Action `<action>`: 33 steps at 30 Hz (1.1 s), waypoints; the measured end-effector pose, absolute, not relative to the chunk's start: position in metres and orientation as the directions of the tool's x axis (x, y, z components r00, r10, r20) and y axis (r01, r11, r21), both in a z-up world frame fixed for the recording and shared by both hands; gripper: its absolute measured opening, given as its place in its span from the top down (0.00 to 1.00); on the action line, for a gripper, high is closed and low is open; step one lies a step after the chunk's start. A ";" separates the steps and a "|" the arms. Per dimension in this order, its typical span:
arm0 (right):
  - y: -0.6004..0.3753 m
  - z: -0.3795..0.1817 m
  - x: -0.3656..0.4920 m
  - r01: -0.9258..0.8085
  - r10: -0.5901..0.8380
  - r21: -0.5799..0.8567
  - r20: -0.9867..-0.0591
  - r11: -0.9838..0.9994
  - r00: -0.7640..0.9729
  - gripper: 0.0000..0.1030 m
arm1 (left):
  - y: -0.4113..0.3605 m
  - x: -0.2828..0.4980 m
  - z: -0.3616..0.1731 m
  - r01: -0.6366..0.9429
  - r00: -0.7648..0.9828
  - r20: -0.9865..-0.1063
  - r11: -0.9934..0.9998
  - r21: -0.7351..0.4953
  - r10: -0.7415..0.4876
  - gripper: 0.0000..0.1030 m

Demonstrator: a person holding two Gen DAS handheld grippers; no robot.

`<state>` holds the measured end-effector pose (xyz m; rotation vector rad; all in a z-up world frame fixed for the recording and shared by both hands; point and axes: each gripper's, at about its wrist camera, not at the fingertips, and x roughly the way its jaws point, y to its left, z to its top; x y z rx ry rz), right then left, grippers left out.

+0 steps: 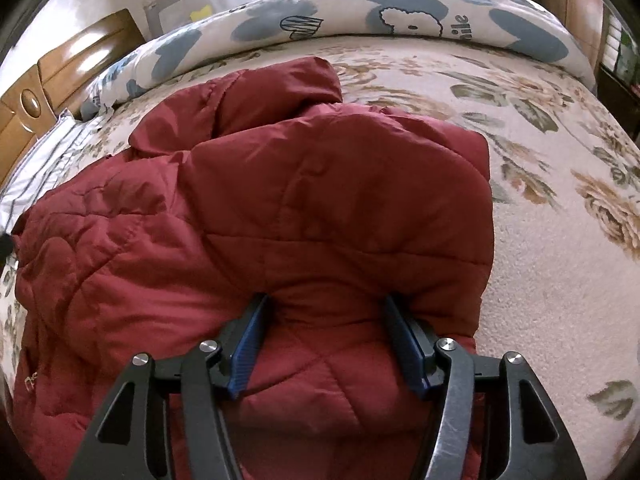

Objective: Fold large clothes

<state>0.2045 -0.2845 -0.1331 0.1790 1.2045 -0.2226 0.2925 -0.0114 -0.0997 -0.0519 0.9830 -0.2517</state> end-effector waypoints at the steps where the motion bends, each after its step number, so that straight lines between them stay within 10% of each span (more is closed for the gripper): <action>1: -0.286 -0.133 0.204 0.266 -0.071 0.025 -0.936 0.964 0.344 0.40 | -0.014 0.299 -0.112 0.180 0.507 -0.836 0.974 -0.137 -0.211 0.62; 33: -0.272 -0.112 0.193 0.269 -0.058 0.044 -0.931 0.962 0.360 0.33 | -0.005 0.297 -0.125 0.191 0.467 -0.866 0.976 -0.101 -0.181 0.58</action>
